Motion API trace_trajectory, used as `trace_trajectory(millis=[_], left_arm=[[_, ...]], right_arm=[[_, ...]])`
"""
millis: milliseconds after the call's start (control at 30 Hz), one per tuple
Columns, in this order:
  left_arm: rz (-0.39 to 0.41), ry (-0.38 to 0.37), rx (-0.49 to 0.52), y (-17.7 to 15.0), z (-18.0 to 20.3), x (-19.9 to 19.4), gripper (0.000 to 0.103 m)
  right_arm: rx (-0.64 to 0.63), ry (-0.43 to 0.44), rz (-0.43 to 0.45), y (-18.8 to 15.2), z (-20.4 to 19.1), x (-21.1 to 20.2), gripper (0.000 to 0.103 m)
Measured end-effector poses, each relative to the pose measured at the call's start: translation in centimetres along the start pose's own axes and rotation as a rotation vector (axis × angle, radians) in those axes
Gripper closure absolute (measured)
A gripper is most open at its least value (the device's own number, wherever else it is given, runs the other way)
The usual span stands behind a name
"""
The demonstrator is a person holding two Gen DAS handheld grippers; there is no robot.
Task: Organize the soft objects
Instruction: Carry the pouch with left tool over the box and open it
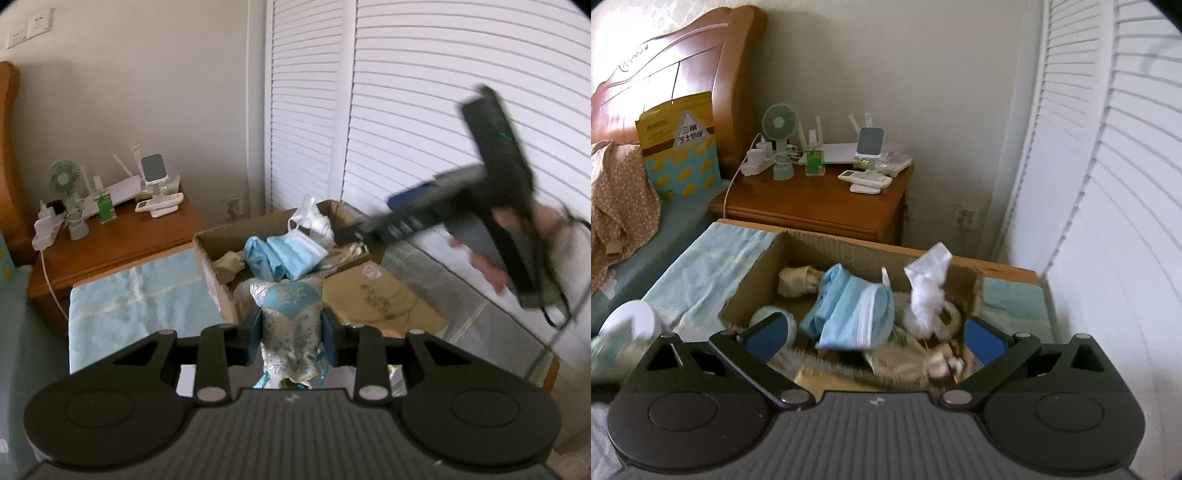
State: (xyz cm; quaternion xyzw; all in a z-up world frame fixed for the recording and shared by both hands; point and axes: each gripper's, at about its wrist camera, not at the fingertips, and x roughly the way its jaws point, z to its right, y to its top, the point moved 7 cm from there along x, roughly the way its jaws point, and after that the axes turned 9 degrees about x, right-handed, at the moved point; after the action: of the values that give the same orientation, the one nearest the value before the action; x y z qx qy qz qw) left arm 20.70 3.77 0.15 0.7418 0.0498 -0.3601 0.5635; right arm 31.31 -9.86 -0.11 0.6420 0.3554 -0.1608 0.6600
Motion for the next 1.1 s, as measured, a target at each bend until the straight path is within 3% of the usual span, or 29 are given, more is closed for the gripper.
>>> trace_trajectory(millis=[200, 533, 800, 1100], left_arm=[[-0.008, -0.036, -0.003, 3.3, -0.4, 1.2, 0.071], [-0.050, -0.011, -0.005, 8.6, -2.3, 5.8, 0.071], [-0.157, 0.030, -0.023, 9.8, -4.2, 11.1, 0.071], [-0.135, 0.054, -0.051, 10.5, -4.6, 15.1, 0.071]], right_arm=[[0.046, -0.025, 0.013, -3.5, 0.9, -4.2, 0.000], [0.141, -0.016, 0.056, -6.9, 2.5, -8.0, 0.000], [0.186, -0.007, 0.085, -7.3, 3.5, -8.7, 0.000], [0.204, -0.007, 0.072, -7.8, 4.4, -8.3, 0.000]])
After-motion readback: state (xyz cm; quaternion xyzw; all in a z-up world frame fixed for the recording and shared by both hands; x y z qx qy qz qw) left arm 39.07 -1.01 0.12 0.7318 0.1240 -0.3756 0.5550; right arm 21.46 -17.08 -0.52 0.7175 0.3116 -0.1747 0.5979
